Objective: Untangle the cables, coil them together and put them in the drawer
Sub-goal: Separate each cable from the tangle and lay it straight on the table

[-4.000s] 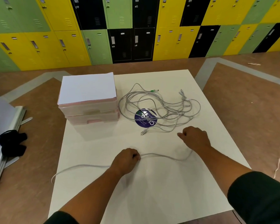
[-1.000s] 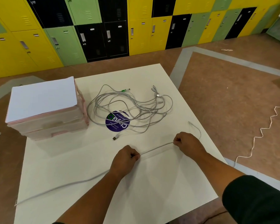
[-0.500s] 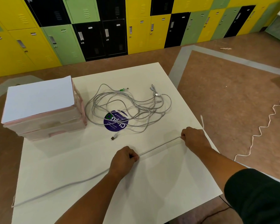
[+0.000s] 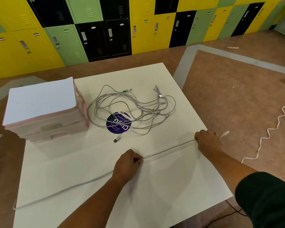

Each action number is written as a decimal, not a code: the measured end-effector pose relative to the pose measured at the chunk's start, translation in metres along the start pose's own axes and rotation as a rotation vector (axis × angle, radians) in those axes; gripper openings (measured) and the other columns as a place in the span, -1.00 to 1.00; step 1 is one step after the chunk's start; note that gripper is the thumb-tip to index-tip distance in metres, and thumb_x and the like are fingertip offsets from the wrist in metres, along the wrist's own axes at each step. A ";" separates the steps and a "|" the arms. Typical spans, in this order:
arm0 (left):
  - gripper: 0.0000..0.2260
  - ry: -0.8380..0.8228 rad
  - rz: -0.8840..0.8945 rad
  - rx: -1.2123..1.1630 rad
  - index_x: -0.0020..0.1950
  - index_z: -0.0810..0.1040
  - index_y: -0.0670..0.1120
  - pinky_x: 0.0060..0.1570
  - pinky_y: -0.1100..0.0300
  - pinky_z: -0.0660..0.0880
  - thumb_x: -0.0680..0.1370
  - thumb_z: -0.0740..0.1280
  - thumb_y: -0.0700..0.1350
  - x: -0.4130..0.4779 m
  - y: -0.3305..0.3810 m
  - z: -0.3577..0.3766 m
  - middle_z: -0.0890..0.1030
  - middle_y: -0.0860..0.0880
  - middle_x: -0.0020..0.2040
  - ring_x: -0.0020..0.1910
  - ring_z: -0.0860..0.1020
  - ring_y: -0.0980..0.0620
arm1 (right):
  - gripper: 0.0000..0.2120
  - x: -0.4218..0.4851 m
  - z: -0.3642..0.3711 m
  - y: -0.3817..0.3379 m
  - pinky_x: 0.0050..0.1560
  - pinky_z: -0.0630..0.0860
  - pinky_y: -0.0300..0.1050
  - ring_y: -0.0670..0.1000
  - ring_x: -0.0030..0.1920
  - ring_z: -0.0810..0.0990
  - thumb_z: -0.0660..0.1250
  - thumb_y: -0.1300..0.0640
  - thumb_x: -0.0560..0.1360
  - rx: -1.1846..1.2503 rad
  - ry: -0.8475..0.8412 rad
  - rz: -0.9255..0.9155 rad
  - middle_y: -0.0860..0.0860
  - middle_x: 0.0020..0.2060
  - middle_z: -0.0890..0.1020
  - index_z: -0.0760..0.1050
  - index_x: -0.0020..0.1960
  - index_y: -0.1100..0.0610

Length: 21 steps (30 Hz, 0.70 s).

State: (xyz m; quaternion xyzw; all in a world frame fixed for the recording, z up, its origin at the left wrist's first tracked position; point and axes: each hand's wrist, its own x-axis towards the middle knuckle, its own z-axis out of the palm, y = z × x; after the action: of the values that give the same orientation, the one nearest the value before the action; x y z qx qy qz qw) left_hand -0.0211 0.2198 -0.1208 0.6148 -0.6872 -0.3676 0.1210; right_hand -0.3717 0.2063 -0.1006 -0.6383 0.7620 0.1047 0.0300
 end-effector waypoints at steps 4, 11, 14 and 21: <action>-0.95 -0.017 0.026 0.017 -0.02 0.66 0.03 -0.06 0.28 0.46 0.55 0.40 -0.08 -0.003 0.007 0.000 0.55 0.16 -0.09 -0.10 0.54 0.15 | -0.80 0.001 0.000 0.005 -0.25 0.36 -0.04 0.14 -0.18 0.53 0.31 0.42 0.43 0.025 0.045 0.007 0.04 -0.25 0.48 0.49 -0.14 0.12; -0.88 -0.007 0.114 0.102 0.05 0.67 0.00 -0.06 0.34 0.41 0.58 0.35 -0.10 -0.005 0.009 0.000 0.57 0.09 -0.01 -0.05 0.55 0.13 | -0.74 0.002 -0.005 0.015 -0.28 0.41 0.00 0.13 -0.22 0.46 0.16 0.45 0.46 0.148 0.068 0.060 0.10 -0.18 0.47 0.33 -0.13 0.09; -0.86 -0.005 0.155 0.132 0.09 0.66 0.01 -0.04 0.35 0.38 0.59 0.33 -0.09 -0.006 0.011 0.001 0.57 0.09 0.01 -0.01 0.53 0.12 | -0.73 0.000 -0.005 0.019 -0.26 0.48 0.01 0.17 -0.21 0.47 0.16 0.45 0.44 0.183 0.129 0.063 0.09 -0.17 0.49 0.33 -0.11 0.08; -0.85 -0.017 0.180 0.158 0.09 0.65 0.01 0.01 0.28 0.42 0.60 0.30 -0.11 -0.002 0.012 0.004 0.58 0.07 0.00 0.02 0.51 0.09 | -0.60 0.011 -0.011 0.028 -0.42 0.45 0.02 0.20 -0.36 0.47 0.26 0.60 0.18 0.205 0.361 0.044 0.18 -0.26 0.53 0.52 -0.11 0.24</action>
State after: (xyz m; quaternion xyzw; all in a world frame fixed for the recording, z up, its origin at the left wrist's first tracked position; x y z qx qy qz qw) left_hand -0.0321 0.2227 -0.1154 0.5551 -0.7676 -0.3049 0.0989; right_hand -0.4004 0.1983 -0.0884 -0.6237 0.7753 -0.0890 -0.0446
